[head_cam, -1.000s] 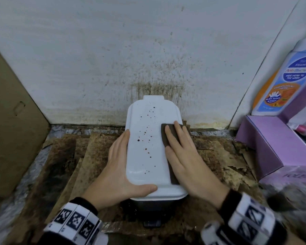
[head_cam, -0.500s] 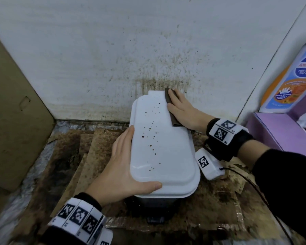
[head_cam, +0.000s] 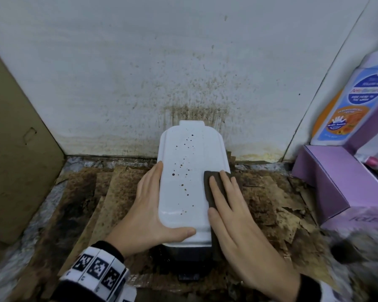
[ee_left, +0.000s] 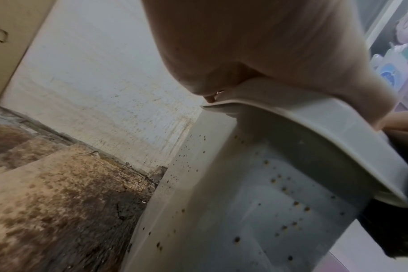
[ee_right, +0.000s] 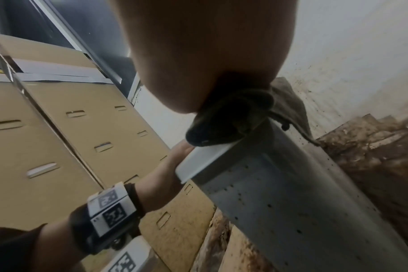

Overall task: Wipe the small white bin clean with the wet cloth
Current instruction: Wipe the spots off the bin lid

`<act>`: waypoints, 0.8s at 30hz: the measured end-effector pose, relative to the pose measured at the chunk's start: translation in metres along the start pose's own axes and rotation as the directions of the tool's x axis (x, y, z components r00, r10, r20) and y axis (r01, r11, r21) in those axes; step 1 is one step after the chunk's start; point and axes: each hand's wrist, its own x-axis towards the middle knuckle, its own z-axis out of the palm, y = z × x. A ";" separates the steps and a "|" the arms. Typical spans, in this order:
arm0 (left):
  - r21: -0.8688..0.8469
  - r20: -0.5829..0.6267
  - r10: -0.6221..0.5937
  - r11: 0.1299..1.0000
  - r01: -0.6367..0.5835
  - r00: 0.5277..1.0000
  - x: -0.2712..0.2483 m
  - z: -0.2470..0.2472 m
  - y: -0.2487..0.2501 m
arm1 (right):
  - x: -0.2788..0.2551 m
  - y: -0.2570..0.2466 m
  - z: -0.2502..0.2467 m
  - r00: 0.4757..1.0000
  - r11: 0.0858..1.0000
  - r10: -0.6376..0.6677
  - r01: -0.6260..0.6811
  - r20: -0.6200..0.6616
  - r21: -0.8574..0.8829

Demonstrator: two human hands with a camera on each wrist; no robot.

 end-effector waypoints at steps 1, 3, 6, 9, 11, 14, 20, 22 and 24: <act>0.001 -0.001 0.001 1.000 -0.001 1.000 0.000 0.000 0.000 | -0.001 -0.002 0.001 1.000 1.000 0.000 0.000 -0.015 0.006; 0.002 -0.004 0.004 1.000 -0.004 1.000 0.000 -0.001 0.000 | 0.004 -0.001 0.001 1.000 1.000 -0.009 0.009 -0.024 0.012; 0.013 0.002 0.014 1.000 -0.014 1.000 0.001 -0.001 0.000 | 0.026 0.006 -0.012 0.999 1.000 -0.002 0.002 0.053 0.003; -0.006 0.001 0.023 1.000 -0.023 1.000 0.001 -0.001 -0.001 | 0.066 0.015 -0.036 0.979 0.999 0.015 -0.005 0.205 -0.046; -0.027 0.004 0.023 0.999 -0.023 1.000 0.002 -0.001 -0.001 | 0.098 0.017 -0.051 0.962 0.996 0.049 -0.026 0.267 -0.088; -0.045 0.006 0.023 0.999 -0.023 1.000 0.002 -0.002 -0.003 | 0.141 0.016 -0.063 0.948 0.983 0.107 -0.056 0.301 -0.173; -0.027 0.003 0.030 0.999 -0.030 1.000 0.004 -0.003 -0.005 | 0.193 0.011 -0.078 0.935 0.962 0.163 -0.080 0.315 -0.260; -0.022 -0.002 0.031 0.999 -0.031 1.000 0.004 -0.003 -0.005 | 0.205 0.017 -0.077 0.944 0.962 0.141 -0.059 0.300 -0.266; -0.015 -0.001 0.025 1.000 -0.025 1.000 0.004 -0.003 -0.005 | 0.209 0.022 -0.074 0.953 0.964 0.124 -0.049 0.277 -0.262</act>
